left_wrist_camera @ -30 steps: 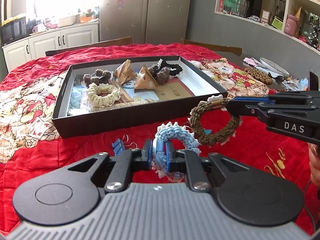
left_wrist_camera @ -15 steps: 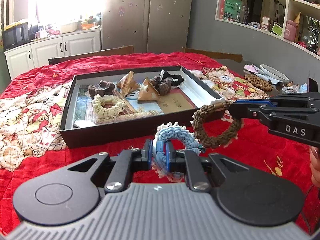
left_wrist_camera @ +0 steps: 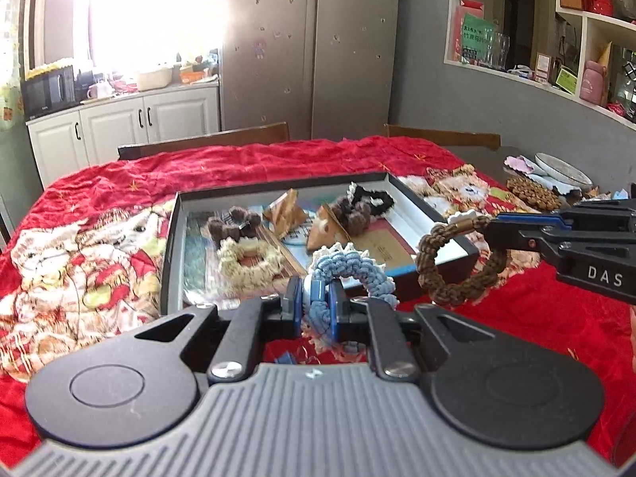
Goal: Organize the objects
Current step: 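Lift and carry both scrunchies with both tools over the box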
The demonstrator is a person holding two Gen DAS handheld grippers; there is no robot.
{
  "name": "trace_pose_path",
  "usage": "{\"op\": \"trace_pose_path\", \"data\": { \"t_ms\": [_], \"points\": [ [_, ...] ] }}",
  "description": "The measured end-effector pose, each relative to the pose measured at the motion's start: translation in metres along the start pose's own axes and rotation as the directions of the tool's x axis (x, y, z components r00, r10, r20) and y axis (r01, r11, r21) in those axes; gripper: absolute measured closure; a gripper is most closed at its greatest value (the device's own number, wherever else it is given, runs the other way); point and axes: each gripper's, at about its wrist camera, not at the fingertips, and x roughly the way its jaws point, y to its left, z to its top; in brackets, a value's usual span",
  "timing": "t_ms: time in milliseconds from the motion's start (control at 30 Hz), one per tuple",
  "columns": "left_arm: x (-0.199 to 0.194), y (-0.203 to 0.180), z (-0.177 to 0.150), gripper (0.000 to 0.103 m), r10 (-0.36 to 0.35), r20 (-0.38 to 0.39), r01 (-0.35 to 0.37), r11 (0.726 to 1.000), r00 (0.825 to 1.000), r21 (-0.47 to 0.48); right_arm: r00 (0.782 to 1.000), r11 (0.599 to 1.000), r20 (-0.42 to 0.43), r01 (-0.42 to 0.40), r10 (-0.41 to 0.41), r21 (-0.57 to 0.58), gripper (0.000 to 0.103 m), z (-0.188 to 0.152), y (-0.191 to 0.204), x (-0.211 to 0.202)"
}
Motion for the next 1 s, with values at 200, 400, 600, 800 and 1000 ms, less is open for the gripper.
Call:
{"op": "trace_pose_path", "data": {
  "t_ms": [200, 400, 600, 800, 1000],
  "points": [
    [0.005, 0.007, 0.014, 0.087, 0.015, 0.016, -0.015, 1.000, 1.000, -0.005, 1.000, 1.000, 0.012, 0.009, -0.009, 0.005, 0.094, 0.013, -0.005, 0.003],
    [0.019, 0.021, 0.025, 0.087, 0.029, 0.004, -0.029, 0.999, 1.000, -0.040, 1.000, 1.000, 0.018, 0.022, -0.023, 0.021, 0.094, 0.026, -0.012, 0.012],
    [0.035, 0.030, 0.036, 0.087, 0.061, 0.002, -0.061, 0.997, 0.998, -0.055, 0.999, 0.998, 0.015, 0.040, -0.041, 0.051, 0.094, 0.040, -0.020, 0.034],
    [0.053, 0.030, 0.042, 0.087, 0.072, -0.005, -0.072, 0.996, 0.997, -0.060, 0.999, 0.993, -0.007, 0.040, -0.040, 0.107, 0.094, 0.047, -0.031, 0.062],
    [0.076, 0.034, 0.046, 0.087, 0.086, -0.023, -0.088, 0.993, 0.996, -0.077, 0.998, 0.988, -0.030, 0.062, -0.059, 0.142, 0.094, 0.046, -0.041, 0.093]
  ]
}}
